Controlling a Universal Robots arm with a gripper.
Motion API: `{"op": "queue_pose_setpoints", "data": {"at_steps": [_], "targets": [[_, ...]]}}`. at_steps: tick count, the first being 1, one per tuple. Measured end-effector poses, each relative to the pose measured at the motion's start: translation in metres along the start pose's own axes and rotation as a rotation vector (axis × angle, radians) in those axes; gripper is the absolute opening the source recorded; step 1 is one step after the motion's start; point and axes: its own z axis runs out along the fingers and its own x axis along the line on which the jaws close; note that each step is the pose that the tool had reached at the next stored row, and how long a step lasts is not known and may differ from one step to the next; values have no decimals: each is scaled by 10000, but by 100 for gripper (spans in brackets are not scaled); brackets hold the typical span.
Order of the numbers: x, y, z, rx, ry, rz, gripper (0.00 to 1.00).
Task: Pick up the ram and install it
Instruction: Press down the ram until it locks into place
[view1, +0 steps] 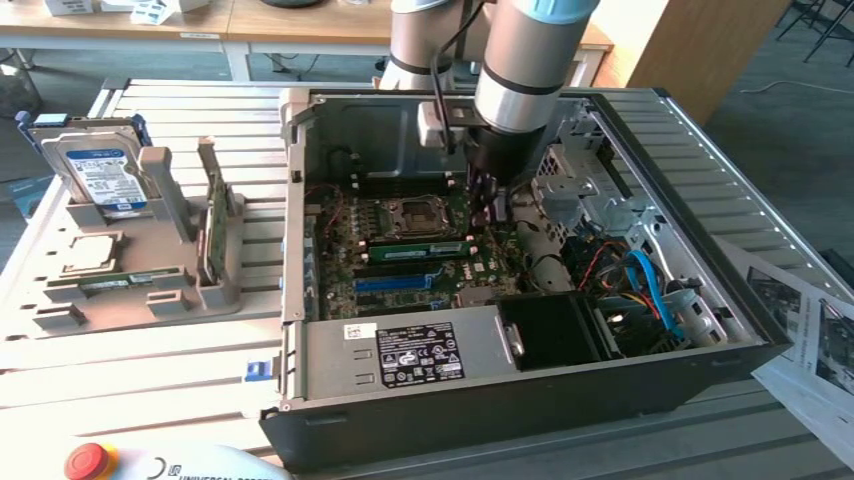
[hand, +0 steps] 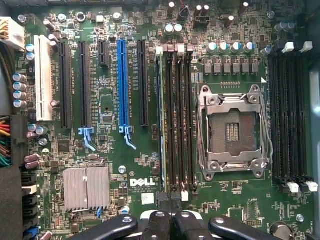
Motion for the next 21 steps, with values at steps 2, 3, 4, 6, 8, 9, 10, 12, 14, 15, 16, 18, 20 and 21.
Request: {"op": "queue_pose_setpoints", "data": {"at_steps": [2, 3, 4, 6, 8, 9, 10, 12, 14, 15, 16, 18, 20, 21], "targets": [[0, 0, 6, 0, 0, 12, 11], [0, 0, 9, 0, 1, 19, 11], [0, 0, 11, 1, 1, 25, 11], [0, 0, 15, 0, 0, 33, 11], [0, 0, 19, 1, -1, 36, 11], [0, 0, 25, 2, -4, 37, 11], [1, 0, 34, 2, -2, 39, 11], [1, 0, 57, 1, -1, 41, 11], [2, -1, 80, 2, -1, 42, 11], [3, 0, 92, 2, -1, 43, 11], [3, -1, 104, 1, -1, 43, 11], [4, -1, 126, 2, -1, 45, 11], [4, -1, 140, 2, -1, 46, 11], [4, -1, 144, 1, -1, 46, 11]]}}
